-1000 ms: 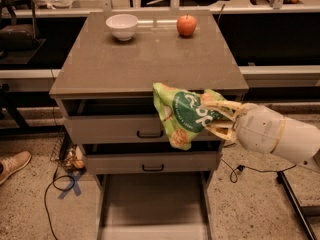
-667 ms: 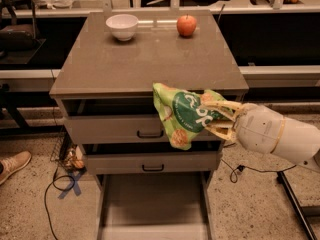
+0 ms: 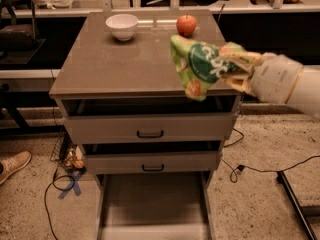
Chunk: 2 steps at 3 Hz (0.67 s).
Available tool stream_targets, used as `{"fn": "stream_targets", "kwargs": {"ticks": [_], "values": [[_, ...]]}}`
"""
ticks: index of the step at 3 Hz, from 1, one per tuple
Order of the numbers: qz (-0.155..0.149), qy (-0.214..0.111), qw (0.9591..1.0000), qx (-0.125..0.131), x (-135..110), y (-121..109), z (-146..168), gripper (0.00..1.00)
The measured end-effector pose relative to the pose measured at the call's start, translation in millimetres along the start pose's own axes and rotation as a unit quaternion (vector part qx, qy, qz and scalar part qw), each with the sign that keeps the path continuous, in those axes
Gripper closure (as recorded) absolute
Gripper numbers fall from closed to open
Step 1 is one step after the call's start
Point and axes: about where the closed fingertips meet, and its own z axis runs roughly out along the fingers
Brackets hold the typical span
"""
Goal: Pick green rice chip bag from bottom drawer and place on counter
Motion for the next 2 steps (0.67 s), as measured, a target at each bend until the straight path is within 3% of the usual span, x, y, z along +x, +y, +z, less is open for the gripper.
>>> {"fn": "stream_targets", "kwargs": {"ticks": [1,2], "values": [[-0.028,0.065,0.9974,0.01,57,-58,19,1.0],[-0.026,0.087,0.9959,0.009,89,-77,41,1.0]]}}
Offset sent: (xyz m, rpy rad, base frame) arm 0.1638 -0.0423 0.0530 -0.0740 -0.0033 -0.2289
